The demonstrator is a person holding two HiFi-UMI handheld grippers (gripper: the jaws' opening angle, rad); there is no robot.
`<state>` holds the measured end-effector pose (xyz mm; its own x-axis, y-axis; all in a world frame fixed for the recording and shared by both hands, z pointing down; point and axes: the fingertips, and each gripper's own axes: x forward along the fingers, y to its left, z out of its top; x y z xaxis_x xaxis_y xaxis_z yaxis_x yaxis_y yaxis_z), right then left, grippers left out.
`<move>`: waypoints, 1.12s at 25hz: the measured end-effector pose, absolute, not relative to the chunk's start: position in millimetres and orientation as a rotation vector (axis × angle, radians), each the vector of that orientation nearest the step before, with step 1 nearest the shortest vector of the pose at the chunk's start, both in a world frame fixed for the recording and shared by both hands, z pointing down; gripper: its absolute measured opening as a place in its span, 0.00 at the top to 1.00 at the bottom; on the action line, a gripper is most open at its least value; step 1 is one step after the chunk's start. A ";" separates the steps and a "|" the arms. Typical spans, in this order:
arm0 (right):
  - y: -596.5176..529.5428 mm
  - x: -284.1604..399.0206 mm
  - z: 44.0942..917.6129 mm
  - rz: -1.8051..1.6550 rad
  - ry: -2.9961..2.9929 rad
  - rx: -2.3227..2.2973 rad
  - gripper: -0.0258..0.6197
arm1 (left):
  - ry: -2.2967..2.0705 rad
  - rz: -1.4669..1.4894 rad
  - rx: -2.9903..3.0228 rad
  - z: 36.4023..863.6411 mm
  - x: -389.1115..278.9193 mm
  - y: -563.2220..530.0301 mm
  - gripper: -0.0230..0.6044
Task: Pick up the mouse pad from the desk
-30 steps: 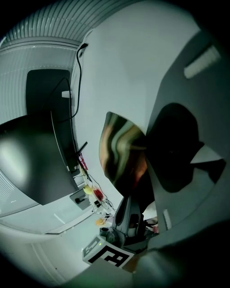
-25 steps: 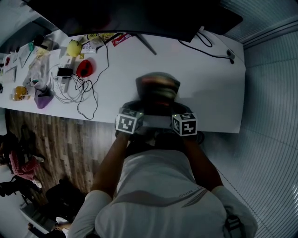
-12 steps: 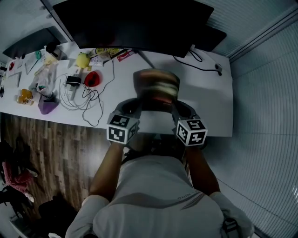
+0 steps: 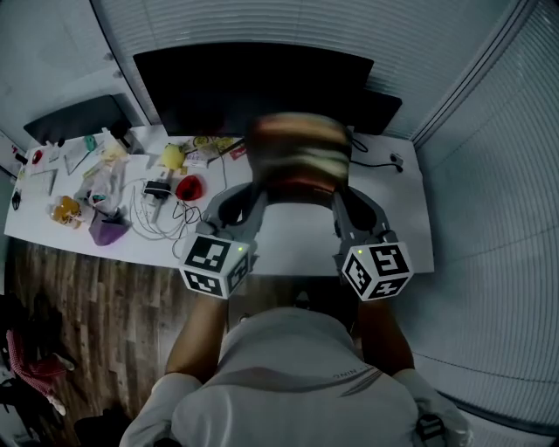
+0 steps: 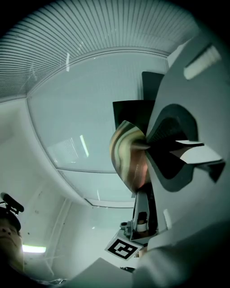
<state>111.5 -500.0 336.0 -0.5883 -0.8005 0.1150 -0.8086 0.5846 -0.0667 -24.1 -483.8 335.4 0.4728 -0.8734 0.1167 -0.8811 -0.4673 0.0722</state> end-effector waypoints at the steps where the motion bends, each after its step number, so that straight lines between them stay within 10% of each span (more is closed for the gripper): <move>1: -496.3 111.3 324.3 0.144 -2.750 1.398 0.89 | -1.562 0.072 2.610 323.6 -24.3 -480.8 0.86; 28: -464.5 119.7 246.7 -0.014 -2.916 1.484 0.89 | -1.605 -0.078 2.775 242.8 -19.1 -448.6 0.85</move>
